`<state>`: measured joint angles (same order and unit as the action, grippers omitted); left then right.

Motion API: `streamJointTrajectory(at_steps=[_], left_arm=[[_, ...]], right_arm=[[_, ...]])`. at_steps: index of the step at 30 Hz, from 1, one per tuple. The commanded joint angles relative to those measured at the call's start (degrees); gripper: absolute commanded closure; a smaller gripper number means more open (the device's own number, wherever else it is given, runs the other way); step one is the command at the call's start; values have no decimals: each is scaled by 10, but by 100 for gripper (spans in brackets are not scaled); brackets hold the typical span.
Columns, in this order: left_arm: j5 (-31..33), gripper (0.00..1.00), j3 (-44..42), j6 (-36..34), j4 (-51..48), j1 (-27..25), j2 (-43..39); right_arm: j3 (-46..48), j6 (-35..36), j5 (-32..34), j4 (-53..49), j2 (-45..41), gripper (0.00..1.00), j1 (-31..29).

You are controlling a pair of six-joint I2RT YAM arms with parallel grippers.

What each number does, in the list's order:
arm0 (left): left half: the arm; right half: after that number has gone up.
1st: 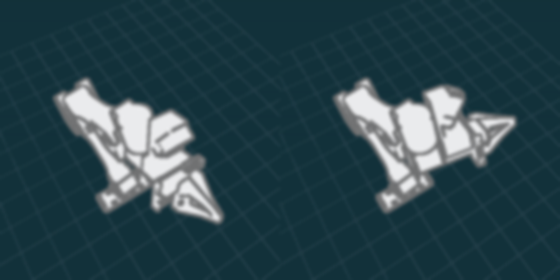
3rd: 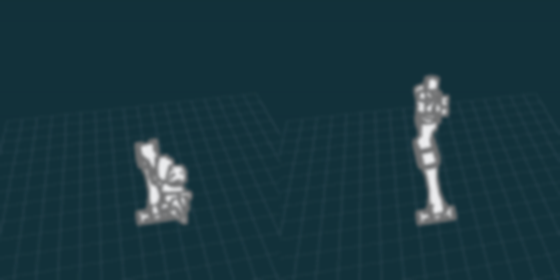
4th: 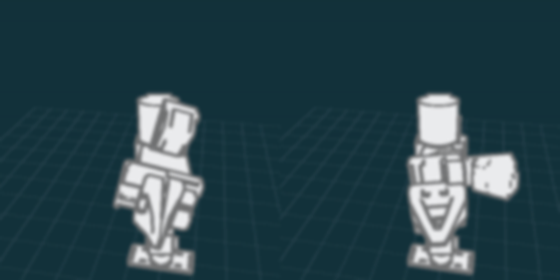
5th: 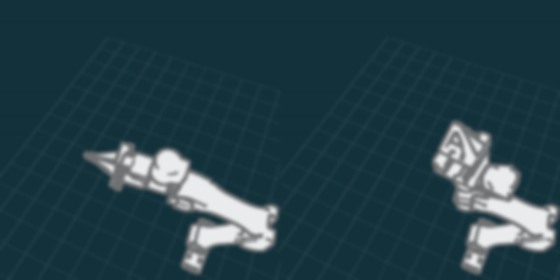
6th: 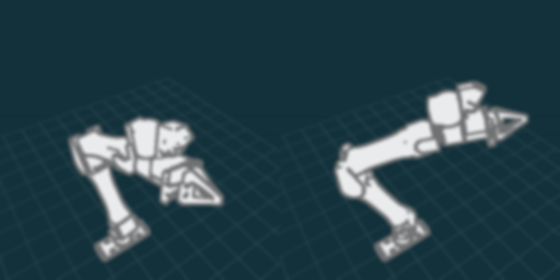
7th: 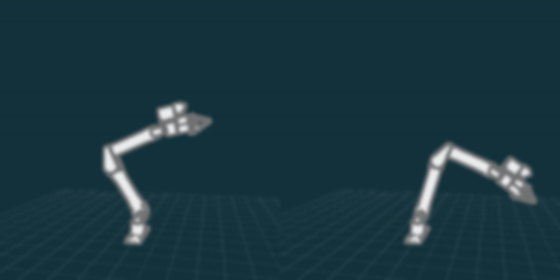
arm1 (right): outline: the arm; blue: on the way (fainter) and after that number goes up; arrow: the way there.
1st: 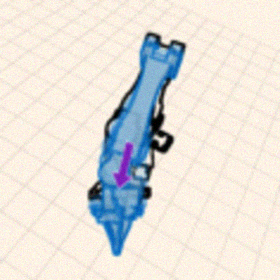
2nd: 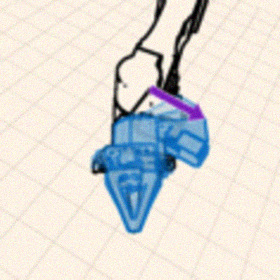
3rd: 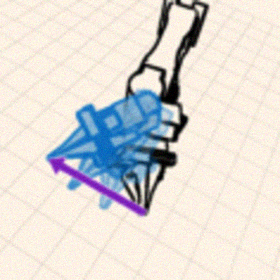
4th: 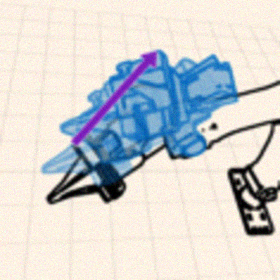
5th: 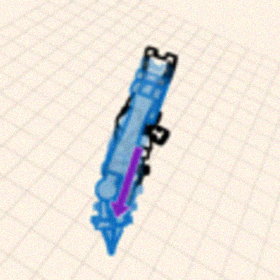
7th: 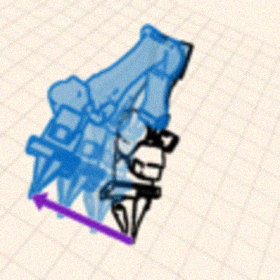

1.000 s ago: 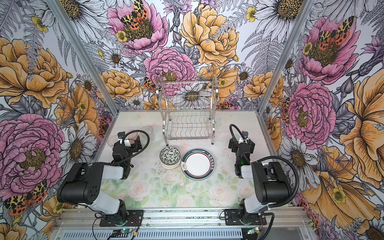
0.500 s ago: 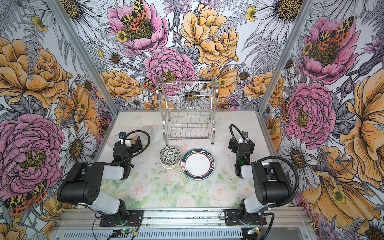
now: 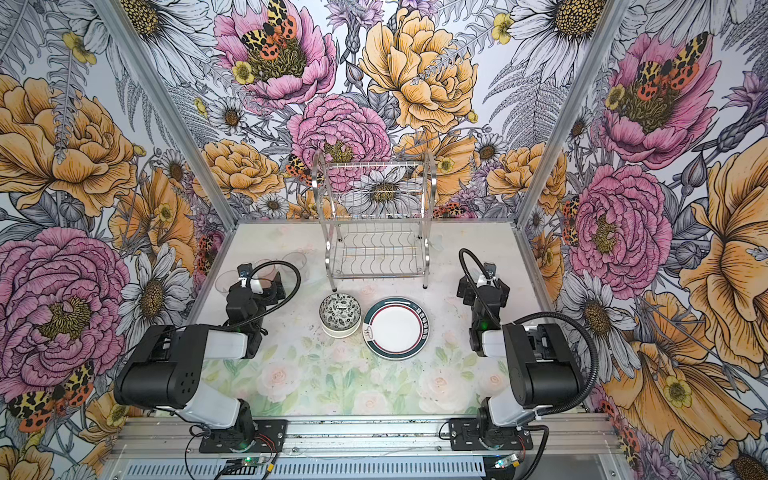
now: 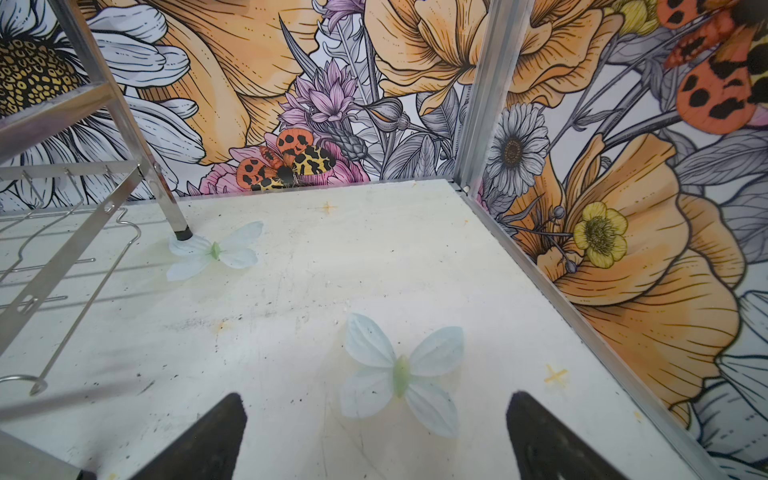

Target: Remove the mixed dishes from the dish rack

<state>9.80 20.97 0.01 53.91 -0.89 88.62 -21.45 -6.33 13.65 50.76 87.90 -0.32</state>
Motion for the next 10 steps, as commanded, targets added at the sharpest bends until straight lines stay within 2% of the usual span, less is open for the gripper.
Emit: streamJointTrajectory(at_steps=[1, 10], left_arm=[[-5, 1, 6, -2, -1, 4, 1], [-8, 1, 6, -2, -1, 5, 1]], right_arm=[[-1, 4, 6, 6, 2, 0, 0], [-2, 4, 6, 6, 1, 0, 0]])
